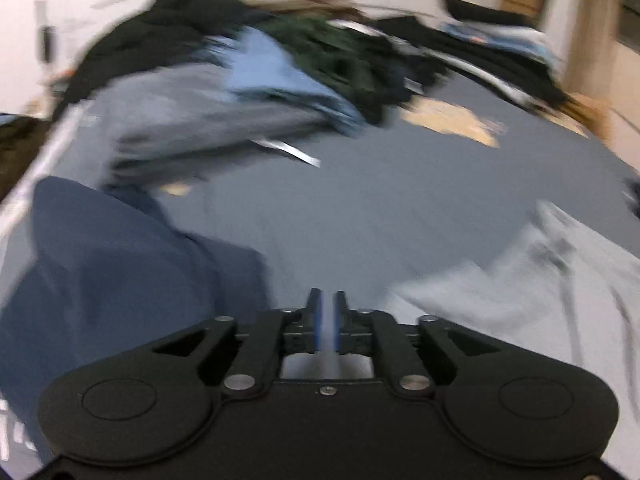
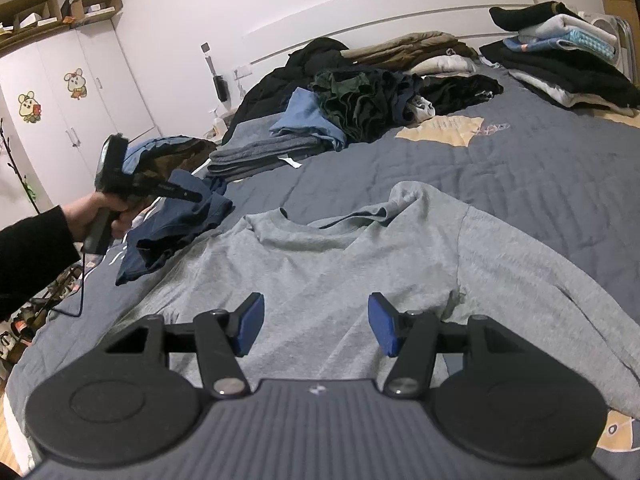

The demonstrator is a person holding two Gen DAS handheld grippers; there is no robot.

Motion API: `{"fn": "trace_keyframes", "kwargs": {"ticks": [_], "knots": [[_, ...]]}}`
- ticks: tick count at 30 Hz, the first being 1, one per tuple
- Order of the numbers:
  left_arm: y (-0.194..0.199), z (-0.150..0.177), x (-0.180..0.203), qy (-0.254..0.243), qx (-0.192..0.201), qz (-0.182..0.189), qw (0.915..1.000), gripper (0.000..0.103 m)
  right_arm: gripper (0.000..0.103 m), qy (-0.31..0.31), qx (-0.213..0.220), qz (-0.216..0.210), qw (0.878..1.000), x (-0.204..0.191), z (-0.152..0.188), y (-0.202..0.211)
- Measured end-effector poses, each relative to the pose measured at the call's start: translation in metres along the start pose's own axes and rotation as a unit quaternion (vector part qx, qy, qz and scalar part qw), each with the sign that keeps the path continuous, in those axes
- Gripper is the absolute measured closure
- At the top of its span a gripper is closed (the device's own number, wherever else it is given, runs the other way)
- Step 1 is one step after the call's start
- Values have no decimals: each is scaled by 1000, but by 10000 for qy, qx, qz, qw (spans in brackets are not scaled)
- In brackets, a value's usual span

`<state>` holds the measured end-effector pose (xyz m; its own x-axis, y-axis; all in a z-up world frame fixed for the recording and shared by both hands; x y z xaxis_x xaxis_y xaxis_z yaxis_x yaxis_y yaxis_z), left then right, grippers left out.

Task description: Fold clothes

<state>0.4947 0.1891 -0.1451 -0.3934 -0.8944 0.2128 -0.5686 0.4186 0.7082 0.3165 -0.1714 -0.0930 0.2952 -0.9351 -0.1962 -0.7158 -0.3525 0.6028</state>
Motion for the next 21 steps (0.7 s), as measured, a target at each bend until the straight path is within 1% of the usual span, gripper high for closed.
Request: {"fn": "trace_keyframes", "kwargs": {"ticks": [1, 2, 4, 6, 7, 8, 9, 10, 11, 13, 14, 16, 18, 19, 21], "knots": [[-3, 9, 7, -87, -109, 115, 9998, 46, 47, 12, -18, 8, 10000, 0, 1, -1], [-8, 19, 11, -122, -180, 159, 9996, 36, 47, 26, -26, 15, 10000, -1, 1, -1], [-17, 39, 18, -187, -325, 246, 9990, 36, 46, 39, -33, -1, 10000, -4, 2, -1], [-31, 57, 20, -102, -534, 275, 9981, 38, 46, 45, -25, -54, 10000, -8, 1, 0], [-38, 64, 21, -90, -613, 262, 9977, 47, 46, 65, -21, -71, 10000, -10, 2, 0], [-39, 68, 20, -68, -607, 259, 9978, 57, 46, 86, -19, -88, 9999, -11, 2, 0], [-36, 66, 18, -34, -527, 299, 9982, 81, 46, 107, -17, -105, 9999, -12, 2, 0], [-34, 65, 16, -1, -448, 339, 9984, 97, 46, 109, -31, -103, 9999, -13, 2, -1], [-31, 63, 14, 28, -364, 372, 9986, 99, 46, 108, -49, -96, 9999, -12, 3, -1], [-14, 47, 1, -48, 46, -10, 10000, 100, 46, 78, -72, -88, 9999, -11, 4, -3], [-6, 40, -11, 84, 203, -188, 9996, 100, 46, 64, -76, -75, 9999, -10, 4, -3], [-4, 35, -26, 401, 87, -233, 9989, 98, 46, 35, -79, -46, 10000, -8, 4, -4], [-3, 35, -27, 139, -61, -547, 9984, 91, 46, 43, -47, -56, 10000, -9, 3, -2], [0, 33, -26, 25, -40, -738, 9973, 87, 47, 49, -29, -62, 10000, -9, 2, -1], [10, 27, -19, 134, 120, -596, 9981, 85, 46, 26, -23, -71, 10000, -8, 2, 0]]}}
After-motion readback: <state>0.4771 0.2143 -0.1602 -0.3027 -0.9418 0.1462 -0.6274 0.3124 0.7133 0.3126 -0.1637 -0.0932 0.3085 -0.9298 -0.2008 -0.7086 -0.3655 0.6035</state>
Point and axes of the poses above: each gripper's, at about its wrist camera, not at the fingertips, and y roughly against the way its jaws point, x to its right, z to its underside, the point moved 8 cm from there along -y, roughly the way its jaws point, and after that the axes turned 14 degrees about z, right-handed, at the moved point
